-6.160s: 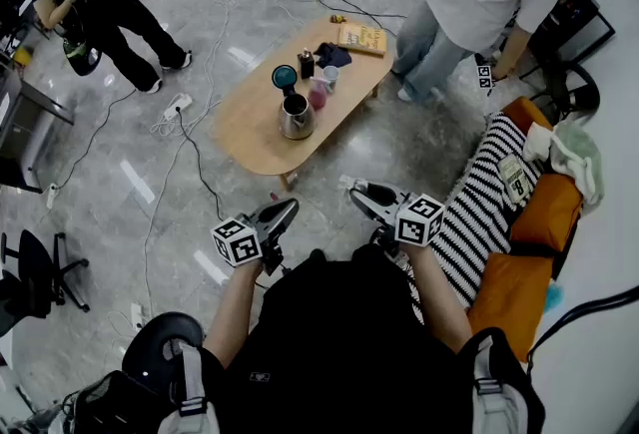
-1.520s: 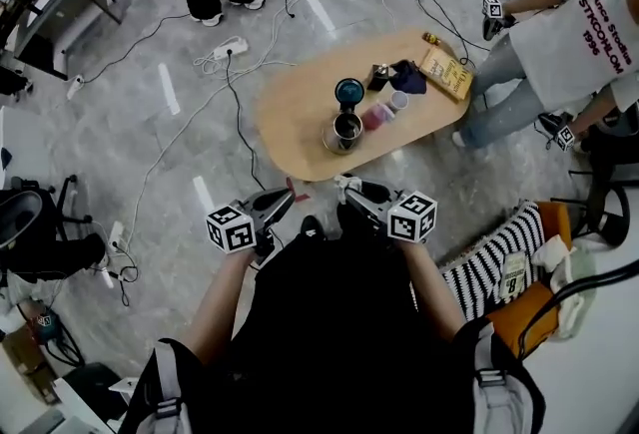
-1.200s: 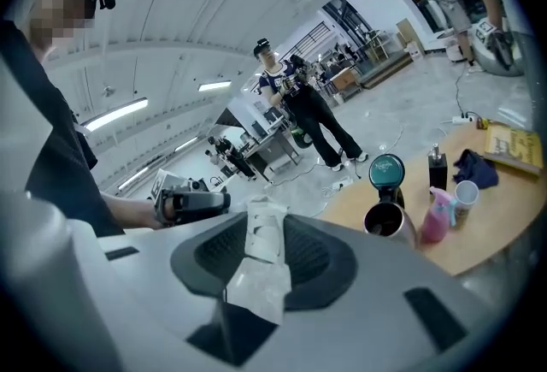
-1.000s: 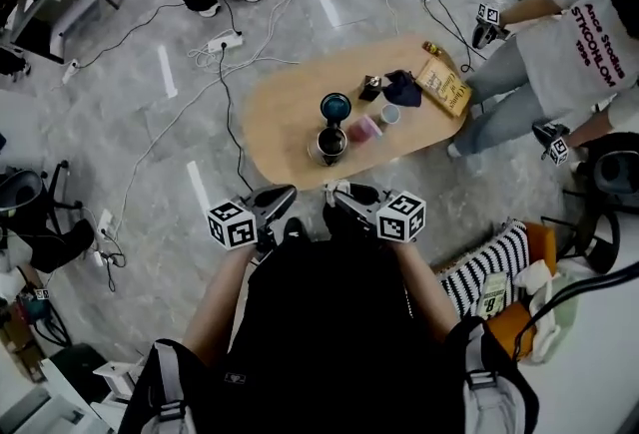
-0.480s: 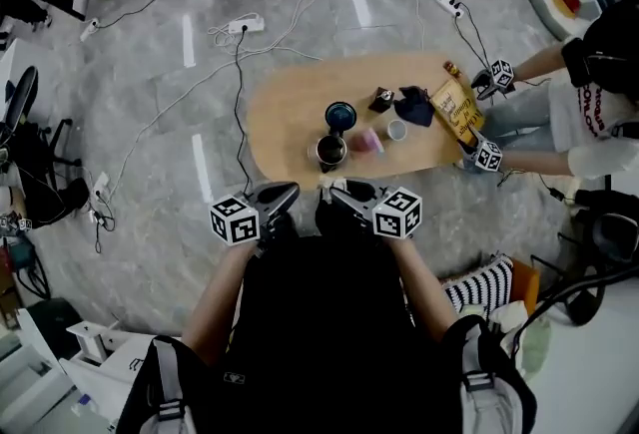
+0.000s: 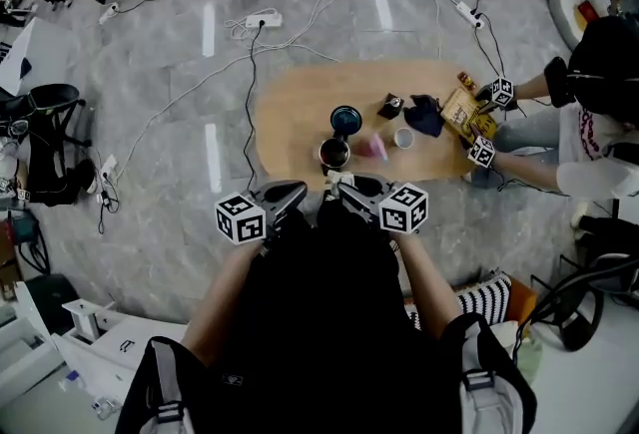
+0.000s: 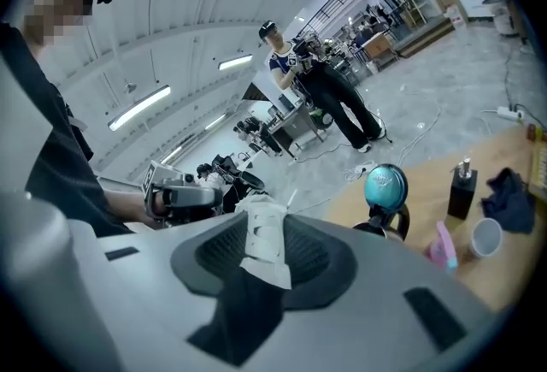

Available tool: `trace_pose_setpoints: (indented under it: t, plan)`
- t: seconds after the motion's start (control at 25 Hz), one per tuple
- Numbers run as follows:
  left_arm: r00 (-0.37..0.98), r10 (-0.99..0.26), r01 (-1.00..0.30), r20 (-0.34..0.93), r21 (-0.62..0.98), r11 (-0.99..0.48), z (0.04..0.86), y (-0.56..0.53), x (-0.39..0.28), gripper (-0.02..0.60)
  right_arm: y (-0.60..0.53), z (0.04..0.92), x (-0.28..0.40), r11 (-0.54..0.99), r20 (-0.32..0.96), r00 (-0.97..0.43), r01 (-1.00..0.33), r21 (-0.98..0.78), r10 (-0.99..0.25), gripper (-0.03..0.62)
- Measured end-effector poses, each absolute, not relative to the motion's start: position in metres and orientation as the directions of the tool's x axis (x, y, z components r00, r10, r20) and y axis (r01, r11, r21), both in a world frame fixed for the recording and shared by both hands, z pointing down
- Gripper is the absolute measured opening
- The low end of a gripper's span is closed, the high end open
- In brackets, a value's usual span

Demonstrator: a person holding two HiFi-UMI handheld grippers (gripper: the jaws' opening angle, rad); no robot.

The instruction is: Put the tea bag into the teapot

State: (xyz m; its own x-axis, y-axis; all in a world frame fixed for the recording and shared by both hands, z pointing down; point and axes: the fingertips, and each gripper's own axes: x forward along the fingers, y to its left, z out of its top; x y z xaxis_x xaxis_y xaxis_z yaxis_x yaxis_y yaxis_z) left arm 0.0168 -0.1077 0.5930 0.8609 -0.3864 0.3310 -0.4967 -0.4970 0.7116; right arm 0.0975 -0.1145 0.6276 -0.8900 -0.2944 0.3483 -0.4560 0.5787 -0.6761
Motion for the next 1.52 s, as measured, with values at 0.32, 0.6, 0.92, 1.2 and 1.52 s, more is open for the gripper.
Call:
trace_pose_setpoints:
  t: [0.32,0.6,0.92,1.2,1.52]
  plan:
    - [0.860,-0.391,-0.496,0.329,0.722,-0.482,0.600,-0.108,0.015,0.012,-0.115,0.630,0.092,0.582,0.349,-0.893,-0.450,-0.677,-0.285,0.123]
    - [0.874,-0.368,-0.473,0.318,0.730,-0.494,0.599,-0.114,0.016,0.012,-0.119,0.626,0.090,0.568,0.357,-0.883,-0.469,-0.676,-0.303,0.123]
    - [0.867,-0.388,-0.481,0.313,0.730,-0.486,0.603,-0.126,0.004,0.012,-0.130,0.640,0.082,0.571,0.393,-0.870,-0.492,-0.657,-0.298,0.123]
    - [0.860,-0.393,-0.492,0.325,0.732,-0.471,0.606,-0.122,-0.010,0.012,-0.127,0.683,0.081,0.592,0.545,-0.796,-0.579,-0.560,-0.263,0.121]
    - [0.860,-0.382,-0.496,0.339,0.731,-0.468,0.608,-0.116,-0.017,0.012,-0.133,0.718,0.084,0.567,0.608,-0.753,-0.624,-0.538,-0.252,0.121]
